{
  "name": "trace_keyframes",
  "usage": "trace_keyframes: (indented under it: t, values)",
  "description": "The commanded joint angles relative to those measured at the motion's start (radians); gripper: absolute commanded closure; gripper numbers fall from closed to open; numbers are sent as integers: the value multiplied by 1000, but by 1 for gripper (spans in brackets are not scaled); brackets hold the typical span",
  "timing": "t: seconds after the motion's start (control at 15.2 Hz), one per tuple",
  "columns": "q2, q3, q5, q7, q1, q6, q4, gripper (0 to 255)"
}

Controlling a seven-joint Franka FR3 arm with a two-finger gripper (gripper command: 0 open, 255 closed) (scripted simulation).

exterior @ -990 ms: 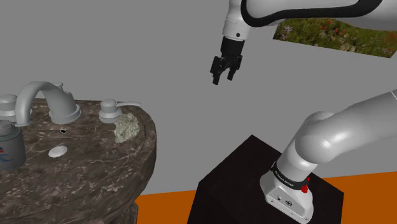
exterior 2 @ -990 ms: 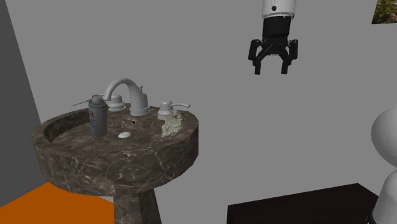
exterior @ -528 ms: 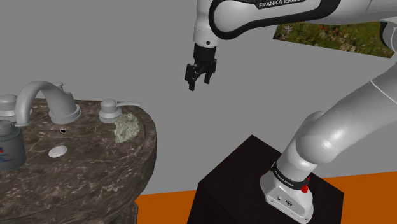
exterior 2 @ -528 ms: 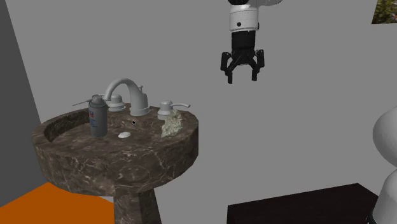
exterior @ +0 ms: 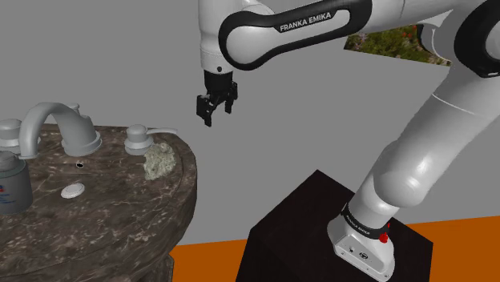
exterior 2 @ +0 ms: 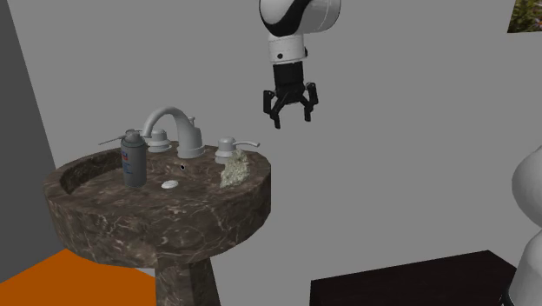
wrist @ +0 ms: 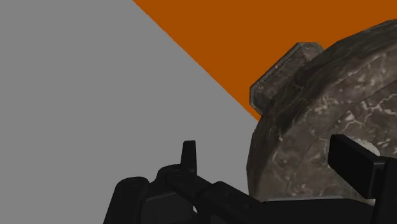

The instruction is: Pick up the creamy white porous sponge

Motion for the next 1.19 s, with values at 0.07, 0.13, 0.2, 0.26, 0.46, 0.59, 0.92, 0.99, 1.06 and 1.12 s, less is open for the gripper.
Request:
trace_keyframes:
  t: [0.07,0.13,0.2,0.26,0.46,0.59,0.92,0.99,1.06,1.12]
  values:
    - [112,34,-81,53,27,12,76,0]
    - [152,41,-109,71,39,10,108,0]
    - [193,48,-139,87,53,6,141,0]
    - [234,53,-168,103,68,1,175,0]
    - [356,60,-253,142,122,-22,285,0]
    - [438,58,-305,161,164,-42,365,0]
    - [532,46,-361,180,214,-46,441,0]
    - [537,44,-365,184,215,-36,434,0]
    - [542,43,-368,189,215,-26,428,0]
    - [547,41,-372,193,215,-16,422,0]
